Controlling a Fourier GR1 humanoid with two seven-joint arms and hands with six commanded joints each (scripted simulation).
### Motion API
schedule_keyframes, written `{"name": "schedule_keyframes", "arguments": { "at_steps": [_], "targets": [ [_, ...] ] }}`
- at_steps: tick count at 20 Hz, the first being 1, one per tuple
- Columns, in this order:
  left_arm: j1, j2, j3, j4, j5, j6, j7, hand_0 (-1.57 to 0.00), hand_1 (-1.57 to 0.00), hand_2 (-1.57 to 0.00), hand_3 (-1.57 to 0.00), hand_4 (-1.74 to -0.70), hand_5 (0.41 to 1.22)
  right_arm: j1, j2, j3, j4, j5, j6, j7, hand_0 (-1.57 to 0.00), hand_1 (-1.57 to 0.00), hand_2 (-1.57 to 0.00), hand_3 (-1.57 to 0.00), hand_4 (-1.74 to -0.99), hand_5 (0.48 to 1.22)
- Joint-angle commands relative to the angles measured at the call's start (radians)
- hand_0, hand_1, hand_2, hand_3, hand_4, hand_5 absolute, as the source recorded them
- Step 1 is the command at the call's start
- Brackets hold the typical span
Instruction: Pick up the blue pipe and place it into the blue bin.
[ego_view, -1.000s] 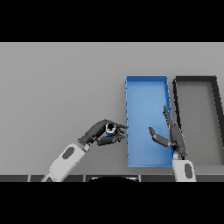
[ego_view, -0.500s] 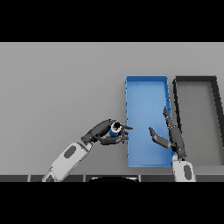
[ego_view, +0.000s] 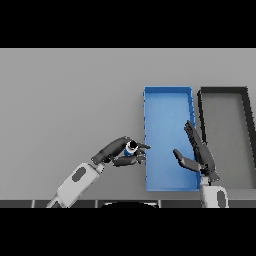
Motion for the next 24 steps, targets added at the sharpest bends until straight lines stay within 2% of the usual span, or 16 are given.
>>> {"name": "schedule_keyframes", "arguments": {
  "at_steps": [1,5,7,9,12,17,19,24],
  "targets": [
    [-0.006,-0.005,-0.002,0.006,-0.006,0.0,0.003,-1.57,-1.57,-1.57,-1.44,-1.73,1.221,-0.023,-0.023,0.0,-0.028,-0.047,0.029,0.05,0.0,0.0,0.0,0.0,-1.203,0.573],
    [-0.003,-0.004,0.003,-0.001,-0.005,-0.001,0.018,-1.57,-1.57,-1.57,-1.44,-1.73,1.221,-0.096,-0.138,0.034,-0.142,-0.162,0.147,0.162,0.0,0.0,0.0,0.0,-1.26,0.523],
    [0.001,-0.012,-0.001,0.008,-0.013,-0.001,0.011,-1.57,-1.57,-1.57,-1.44,-1.73,1.221,-0.139,-0.168,0.073,-0.201,-0.184,0.17,0.216,0.0,0.0,0.0,0.0,-1.286,0.52],
    [0.006,-0.01,-0.004,0.009,-0.023,-0.004,0.005,-1.57,-1.57,-1.57,-1.44,-1.73,1.221,-0.206,-0.182,0.104,-0.21,-0.22,0.192,0.276,0.0,0.0,0.0,0.0,-1.305,0.522],
    [-0.009,-0.019,0.001,0.022,-0.035,0.002,0.021,-1.57,-1.57,-1.57,-1.44,-1.73,1.221,-0.288,-0.209,0.143,-0.246,-0.261,0.211,0.347,0.0,0.0,0.0,0.0,-1.295,0.522],
    [-0.019,-0.015,0.018,0.025,-0.011,-0.027,0.007,-1.57,-1.57,-1.57,-1.44,-1.73,1.221,-0.433,-0.205,0.209,-0.217,-0.269,0.266,0.391,0.0,0.0,0.0,0.0,-1.294,0.532],
    [-0.015,-0.018,0.015,0.028,-0.012,-0.038,-0.015,-1.57,-1.57,-1.57,-1.45,-1.73,1.221,-0.483,-0.182,0.242,-0.194,-0.274,0.28,0.416,0.0,0.0,0.0,0.0,-1.27,0.53],
    [-0.022,-0.027,0.025,0.056,0.0,-0.063,-0.004,-1.57,-1.57,-1.57,-1.51,-1.73,1.221,-0.598,-0.11,0.291,-0.101,-0.259,0.287,0.476,0.0,0.0,0.0,0.0,-1.226,0.52]
  ]
}}
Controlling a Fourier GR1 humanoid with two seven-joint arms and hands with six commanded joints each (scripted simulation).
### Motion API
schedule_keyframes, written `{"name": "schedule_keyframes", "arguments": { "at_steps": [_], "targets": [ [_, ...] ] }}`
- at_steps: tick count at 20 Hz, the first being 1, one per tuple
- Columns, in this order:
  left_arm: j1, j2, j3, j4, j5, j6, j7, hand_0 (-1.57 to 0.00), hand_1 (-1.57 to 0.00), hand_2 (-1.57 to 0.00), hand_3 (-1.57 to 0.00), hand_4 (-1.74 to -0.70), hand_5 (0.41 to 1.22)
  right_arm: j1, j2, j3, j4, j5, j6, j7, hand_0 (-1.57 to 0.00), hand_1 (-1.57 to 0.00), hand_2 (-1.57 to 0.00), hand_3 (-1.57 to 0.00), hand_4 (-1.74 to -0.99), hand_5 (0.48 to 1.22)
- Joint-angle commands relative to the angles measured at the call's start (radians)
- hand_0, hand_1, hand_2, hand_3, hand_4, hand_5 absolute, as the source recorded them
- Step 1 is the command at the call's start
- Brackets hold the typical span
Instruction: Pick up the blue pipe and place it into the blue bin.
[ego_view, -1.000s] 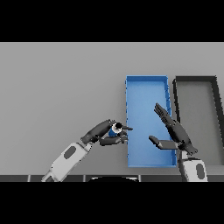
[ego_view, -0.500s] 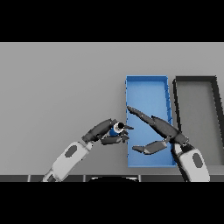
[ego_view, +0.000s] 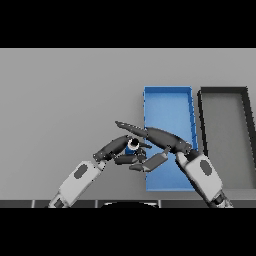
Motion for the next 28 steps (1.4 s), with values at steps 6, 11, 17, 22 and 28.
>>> {"name": "schedule_keyframes", "arguments": {
  "at_steps": [6,11,17,22,28],
  "targets": [
    [0.0,0.005,0.014,-0.009,0.035,-0.031,0.013,-1.57,-1.57,-1.57,-1.47,-1.72,1.221,-0.076,0.061,0.026,0.101,0.012,0.027,0.014,-0.01,-0.04,-0.07,-0.01,-1.241,0.516],
    [-0.019,0.036,-0.019,-0.033,-0.096,0.012,0.024,-0.88,-0.83,-0.8,-0.67,-1.61,1.221,-0.134,0.096,0.052,0.14,-0.007,0.057,0.038,-0.7,-0.71,-0.71,-0.56,-1.453,0.551],
    [0.023,-0.007,0.003,-0.051,0.005,0.007,-0.013,-1.35,-1.34,-1.33,-0.53,-1.71,1.209,-0.111,0.123,0.057,0.141,-0.048,0.03,0.025,-1.34,-1.35,-1.35,-1.27,-1.464,0.891],
    [-0.005,0.015,-0.002,-0.022,-0.015,-0.004,-0.027,-1.5,-1.45,-1.49,-0.53,-1.73,1.217,-0.09,0.145,0.058,0.118,0.06,0.058,-0.029,-1.5,-1.5,-1.5,-1.47,-1.469,1.113],
    [-0.014,0.036,-0.019,-0.028,-0.05,-0.041,0.005,-0.98,-0.8,-0.82,-0.33,-1.34,1.22,-0.065,0.184,0.028,0.111,0.049,0.1,-0.023,-1.55,-1.55,-1.55,-1.54,-1.48,1.193]
  ]
}}
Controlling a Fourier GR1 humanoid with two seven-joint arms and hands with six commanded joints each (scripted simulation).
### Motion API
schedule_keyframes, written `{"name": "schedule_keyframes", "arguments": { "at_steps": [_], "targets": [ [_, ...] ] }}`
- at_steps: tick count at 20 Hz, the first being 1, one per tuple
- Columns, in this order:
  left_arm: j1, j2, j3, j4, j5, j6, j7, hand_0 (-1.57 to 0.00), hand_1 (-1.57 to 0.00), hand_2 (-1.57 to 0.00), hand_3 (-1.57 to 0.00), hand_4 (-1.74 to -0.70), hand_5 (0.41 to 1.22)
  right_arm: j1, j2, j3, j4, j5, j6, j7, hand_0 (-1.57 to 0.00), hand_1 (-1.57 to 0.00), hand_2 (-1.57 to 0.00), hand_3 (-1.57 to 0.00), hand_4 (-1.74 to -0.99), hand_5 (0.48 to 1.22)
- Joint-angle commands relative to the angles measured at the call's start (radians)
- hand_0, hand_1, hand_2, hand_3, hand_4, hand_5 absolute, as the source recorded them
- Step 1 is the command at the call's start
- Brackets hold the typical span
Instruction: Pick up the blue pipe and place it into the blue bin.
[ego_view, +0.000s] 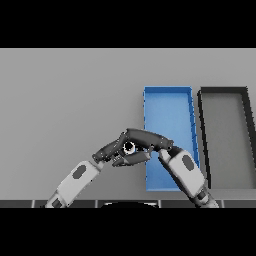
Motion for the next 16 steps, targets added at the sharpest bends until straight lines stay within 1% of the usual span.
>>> {"name": "schedule_keyframes", "arguments": {
  "at_steps": [1,2,3,4,5,6,7,8,9,10,11,14,15,16],
  "targets": [
    [-0.002,0.009,0.006,-0.002,-0.004,-0.022,-0.002,-0.78,-0.64,-0.65,-0.27,-1.25,1.22,0.003,0.011,0.001,-0.005,0.004,-0.002,-0.001,-1.56,-1.56,-1.56,-1.55,-1.481,1.198],
    [0.005,0.013,0.01,-0.007,-0.008,-0.045,-0.008,-0.63,-0.51,-0.52,-0.21,-1.18,1.213,0.013,0.015,0.004,-0.016,0.005,0.004,-0.002,-1.56,-1.56,-1.56,-1.55,-1.481,1.203],
    [0.007,0.011,0.011,-0.01,-0.028,-0.056,0.0,-0.5,-0.41,-0.42,-0.17,-1.11,1.184,0.018,0.017,0.0,-0.019,0.004,0.004,-0.002,-1.56,-1.56,-1.56,-1.56,-1.482,1.206],
    [0.01,0.005,0.013,0.001,-0.049,-0.062,-0.025,-0.4,-0.33,-0.33,-0.14,-1.05,1.118,0.02,0.023,-0.002,-0.028,0.0,0.0,0.028,-1.56,-1.56,-1.56,-1.56,-1.483,1.209],
    [0.008,0.007,0.019,0.004,-0.076,-0.055,-0.03,-0.32,-0.26,-0.27,-0.11,-0.99,1.042,0.022,0.028,-0.012,-0.016,0.002,0.011,0.011,-1.56,-1.56,-1.56,-1.56,-1.483,1.212],
    [-0.001,0.005,0.026,0.01,-0.084,-0.053,-0.022,-0.26,-0.21,-0.21,-0.09,-0.95,0.964,0.008,0.047,-0.018,-0.002,0.009,0.008,0.018,-1.57,-1.57,-1.57,-1.56,-1.484,1.214],
    [0.013,0.008,0.027,0.013,-0.09,-0.044,-0.027,-0.2,-0.17,-0.17,-0.07,-0.91,0.901,0.016,0.051,-0.017,-0.009,0.013,0.015,0.017,-1.57,-1.57,-1.57,-1.57,-1.484,1.215],
    [0.003,-0.002,0.03,0.019,-0.095,-0.031,0.01,-0.16,-0.13,-0.14,-0.05,-0.88,0.842,0.019,0.062,-0.017,-0.008,0.019,0.015,0.018,-1.57,-1.57,-1.57,-1.57,-1.484,1.216],
    [0.001,-0.002,0.033,0.025,-0.102,-0.023,0.007,-0.13,-0.11,-0.11,-0.04,-0.85,0.794,0.02,0.061,-0.023,-0.018,0.015,0.017,0.017,-1.57,-1.57,-1.57,-1.57,-1.484,1.217],
    [0.0,-0.002,0.035,0.021,-0.101,-0.021,0.002,-0.1,-0.09,-0.09,-0.03,-0.84,0.754,0.025,0.063,-0.025,-0.022,0.02,0.014,0.019,-1.57,-1.57,-1.57,-1.57,-1.485,1.218],
    [0.006,0.004,0.033,0.026,-0.109,-0.02,-0.013,-0.08,-0.07,-0.07,-0.03,-0.83,0.719,0.012,0.074,-0.026,-0.018,0.032,0.004,0.034,-1.57,-1.57,-1.57,-1.57,-1.485,1.219],
    [0.016,-0.013,0.043,0.041,-0.08,-0.024,-0.003,-0.04,-0.03,-0.04,-0.01,-0.84,0.636,0.021,0.071,-0.042,-0.024,0.029,0.017,0.018,-1.57,-1.57,-1.57,-1.57,-1.487,1.22],
    [0.027,-0.007,0.048,0.037,-0.071,-0.021,0.033,-0.03,-0.03,-0.03,-0.01,-0.85,0.623,0.028,0.075,-0.04,-0.027,0.03,0.02,0.013,-1.57,-1.57,-1.57,-1.57,-1.488,1.22],
    [0.026,-0.019,0.049,0.037,-0.069,-0.011,0.071,-0.03,-0.02,-0.02,-0.01,-0.87,0.616,0.027,0.072,-0.052,-0.025,0.021,0.021,0.018,-1.57,-1.57,-1.57,-1.57,-1.49,1.22]
  ]
}}
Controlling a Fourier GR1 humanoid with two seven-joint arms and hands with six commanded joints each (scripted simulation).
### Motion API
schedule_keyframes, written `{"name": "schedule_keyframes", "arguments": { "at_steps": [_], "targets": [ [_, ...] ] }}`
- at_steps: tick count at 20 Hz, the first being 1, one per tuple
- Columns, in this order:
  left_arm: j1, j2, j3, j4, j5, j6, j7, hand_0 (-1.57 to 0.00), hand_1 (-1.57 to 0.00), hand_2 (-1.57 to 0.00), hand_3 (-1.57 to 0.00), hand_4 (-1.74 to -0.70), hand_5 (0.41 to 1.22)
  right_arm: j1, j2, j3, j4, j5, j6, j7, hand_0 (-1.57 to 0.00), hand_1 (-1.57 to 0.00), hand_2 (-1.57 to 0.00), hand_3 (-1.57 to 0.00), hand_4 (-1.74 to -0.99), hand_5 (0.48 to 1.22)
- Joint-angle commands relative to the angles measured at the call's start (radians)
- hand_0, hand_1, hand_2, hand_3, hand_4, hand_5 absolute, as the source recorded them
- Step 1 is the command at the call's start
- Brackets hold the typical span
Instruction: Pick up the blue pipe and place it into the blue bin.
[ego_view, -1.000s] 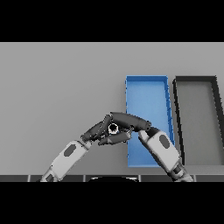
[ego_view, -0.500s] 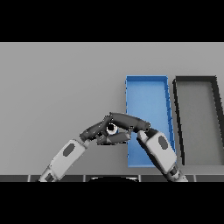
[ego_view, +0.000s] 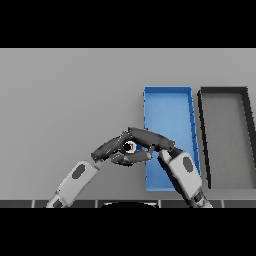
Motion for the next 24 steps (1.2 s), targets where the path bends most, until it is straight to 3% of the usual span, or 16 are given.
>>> {"name": "schedule_keyframes", "arguments": {
  "at_steps": [1,7,12,15,18,22,24],
  "targets": [
    [0.011,0.003,-0.003,-0.018,0.006,0.001,0.021,-0.02,-0.02,-0.02,-0.01,-0.87,0.612,0.004,0.011,0.006,-0.009,-0.007,-0.009,0.013,-1.57,-1.57,-1.57,-1.57,-1.491,1.22],
    [0.023,0.026,0.003,-0.04,0.005,0.003,0.031,0.0,0.0,0.0,0.0,-0.87,0.535,-0.101,0.041,-0.072,-0.004,-0.366,-0.158,0.237,-1.57,-1.57,-1.57,-1.57,-1.494,1.221],
    [0.027,0.015,-0.012,-0.036,-0.004,0.005,0.056,0.0,0.0,0.0,0.0,-0.86,0.503,-0.277,-0.103,-0.108,-0.014,-0.518,-0.32,0.246,-1.57,-1.57,-1.57,-1.57,-1.493,1.221],
    [0.021,0.021,-0.006,-0.045,0.007,-0.003,0.048,0.0,0.0,0.0,0.0,-0.87,0.486,-0.427,-0.149,-0.181,0.062,-0.53,-0.297,0.19,-1.57,-1.57,-1.57,-1.57,-1.495,1.221],
    [0.028,0.029,-0.007,-0.043,0.005,-0.01,0.043,0.0,0.0,0.0,0.0,-0.86,0.483,-0.519,-0.19,-0.259,0.144,-0.506,-0.355,0.163,-1.57,-1.57,-1.57,-1.57,-1.496,1.221],
    [0.046,0.038,-0.013,-0.062,-0.004,-0.002,0.044,0.0,0.0,0.0,0.0,-0.84,0.481,-0.547,-0.255,-0.337,0.289,-0.381,-0.369,0.124,-1.57,-1.57,-1.57,-1.57,-1.498,1.221],
    [0.042,0.036,-0.01,-0.066,-0.013,0.011,0.062,0.0,0.0,0.0,0.0,-0.84,0.474,-0.527,-0.282,-0.378,0.372,-0.346,-0.364,0.144,-1.57,-1.57,-1.57,-1.57,-1.498,1.221]
  ]
}}
